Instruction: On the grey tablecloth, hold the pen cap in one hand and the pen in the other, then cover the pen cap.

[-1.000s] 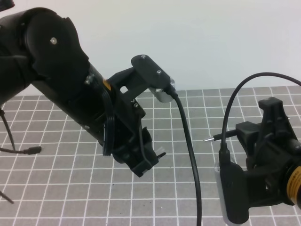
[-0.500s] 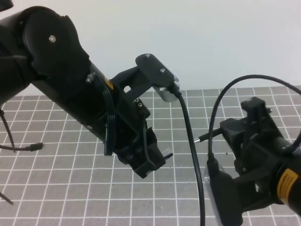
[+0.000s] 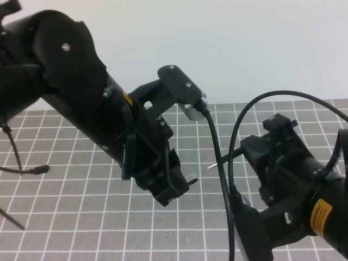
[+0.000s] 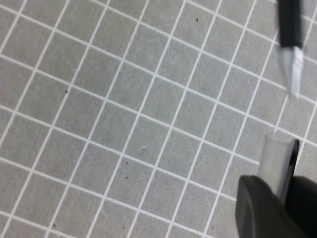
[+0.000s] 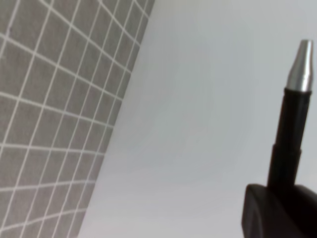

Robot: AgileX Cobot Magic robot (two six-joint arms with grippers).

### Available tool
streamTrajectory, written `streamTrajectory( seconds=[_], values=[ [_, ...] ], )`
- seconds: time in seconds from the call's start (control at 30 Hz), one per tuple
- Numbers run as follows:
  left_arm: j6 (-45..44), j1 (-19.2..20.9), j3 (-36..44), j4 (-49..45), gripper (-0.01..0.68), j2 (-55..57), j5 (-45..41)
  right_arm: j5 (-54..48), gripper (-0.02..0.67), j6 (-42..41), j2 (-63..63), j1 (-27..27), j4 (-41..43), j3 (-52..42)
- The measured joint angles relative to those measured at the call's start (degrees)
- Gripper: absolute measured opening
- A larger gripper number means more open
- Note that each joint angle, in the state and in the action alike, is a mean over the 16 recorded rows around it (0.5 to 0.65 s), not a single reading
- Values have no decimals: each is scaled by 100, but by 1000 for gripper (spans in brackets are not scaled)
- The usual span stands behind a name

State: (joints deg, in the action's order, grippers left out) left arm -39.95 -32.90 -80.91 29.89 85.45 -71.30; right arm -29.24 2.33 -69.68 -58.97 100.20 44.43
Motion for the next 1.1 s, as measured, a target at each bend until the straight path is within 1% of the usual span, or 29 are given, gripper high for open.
streamTrajectory(
  seconds=[0.57, 1.1],
  values=[
    [43, 0, 0, 15, 1, 107, 21, 290, -4, -43, -174, 0, 260, 0],
    [254, -21, 0, -134, 1, 115, -20, -207, -3, 106, -262, -2, 344, 0]
  ],
)
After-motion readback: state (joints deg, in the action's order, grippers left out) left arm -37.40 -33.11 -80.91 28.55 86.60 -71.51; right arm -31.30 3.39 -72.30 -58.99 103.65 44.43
